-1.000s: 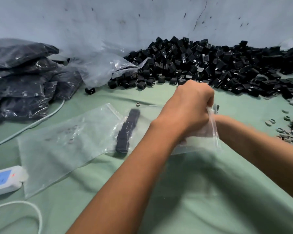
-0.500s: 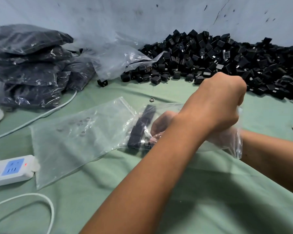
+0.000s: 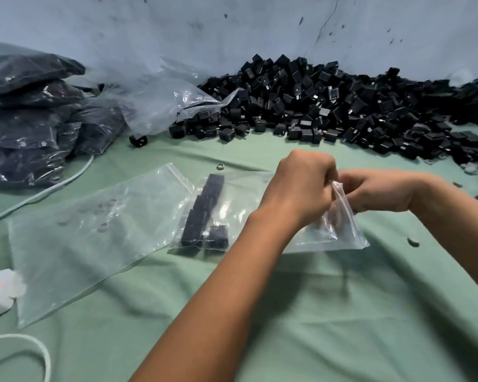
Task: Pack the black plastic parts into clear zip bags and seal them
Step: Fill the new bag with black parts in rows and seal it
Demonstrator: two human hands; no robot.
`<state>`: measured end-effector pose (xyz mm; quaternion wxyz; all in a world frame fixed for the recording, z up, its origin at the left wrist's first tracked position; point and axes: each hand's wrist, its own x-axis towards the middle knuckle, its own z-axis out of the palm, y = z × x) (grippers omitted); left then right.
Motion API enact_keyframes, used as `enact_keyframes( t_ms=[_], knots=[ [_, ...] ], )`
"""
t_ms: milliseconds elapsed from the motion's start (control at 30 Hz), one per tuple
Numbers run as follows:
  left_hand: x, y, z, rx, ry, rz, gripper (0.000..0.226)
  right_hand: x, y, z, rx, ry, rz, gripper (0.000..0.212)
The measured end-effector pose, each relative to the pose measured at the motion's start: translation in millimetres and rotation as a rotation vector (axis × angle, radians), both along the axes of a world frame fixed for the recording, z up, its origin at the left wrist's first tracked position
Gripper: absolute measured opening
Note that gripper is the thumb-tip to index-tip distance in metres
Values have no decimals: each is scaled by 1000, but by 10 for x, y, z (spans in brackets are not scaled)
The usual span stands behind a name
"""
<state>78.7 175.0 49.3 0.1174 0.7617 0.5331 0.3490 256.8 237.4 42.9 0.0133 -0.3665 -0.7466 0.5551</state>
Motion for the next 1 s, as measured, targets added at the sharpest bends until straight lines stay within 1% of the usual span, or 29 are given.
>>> enact_keyframes(
  t_ms=[33, 67, 100, 133, 167, 200, 233, 267, 300, 333, 400, 467, 500, 567, 633, 700, 767, 900, 933, 1000],
  knots=[
    [53, 0, -79, -30, 8, 0, 18, 157, 68, -46, 18, 46, -134, 18],
    [99, -4, -146, -55, 14, -9, 19, 289, 127, -89, 112, 68, -309, 29],
    [139, -4, -206, -66, 22, -14, 20, 365, 191, -135, 237, 73, -486, 33],
    [182, 1, -257, -73, 22, -17, 20, 384, 230, -177, 425, 38, -646, 31],
    [205, 6, -293, -74, 18, -12, 20, 362, 285, -244, 624, -40, -757, 24],
    [225, 10, -309, -77, 9, -2, 20, 345, 318, -304, 749, -165, -754, 18],
    [232, 19, -324, -76, 2, 13, 20, 330, 326, -344, 794, -301, -668, 24],
    [227, 29, -336, -74, -2, 28, 21, 313, 307, -374, 804, -393, -569, 37],
    [229, 34, -341, -80, -3, 40, 22, 302, 285, -399, 796, -416, -512, 43],
    [217, 41, -348, -87, -7, 47, 24, 292, 264, -413, 811, -390, -496, 44],
    [198, 42, -362, -108, -4, 62, 27, 291, 202, -413, 819, -321, -522, 33],
    [185, 31, -375, -122, -6, 79, 28, 337, 135, -365, 785, -307, -541, 28],
    [183, 26, -376, -124, -13, 87, 28, 376, 91, -310, 747, -284, -554, 28],
    [185, 18, -371, -117, -31, 95, 29, 454, -46, -167, 609, -154, -549, 27],
    [190, 2, -339, -104, -35, 95, 30, 475, -187, -48, 467, -71, -447, 18],
    [187, -14, -291, -82, -31, 94, 29, 409, -293, -9, 370, -70, -330, 13],
    [173, -28, -230, -63, -25, 95, 29, 297, -329, -37, 346, -108, -256, 14],
    [131, -58, -67, -65, 19, 86, 29, -13, -386, -74, 407, -187, -133, 16],
    [127, -68, -27, -59, 29, 81, 29, -75, -402, -66, 407, -157, -103, 19],
    [116, -90, 43, -29, 48, 79, 28, -226, -427, -56, 342, -62, -77, 32]
  ],
)
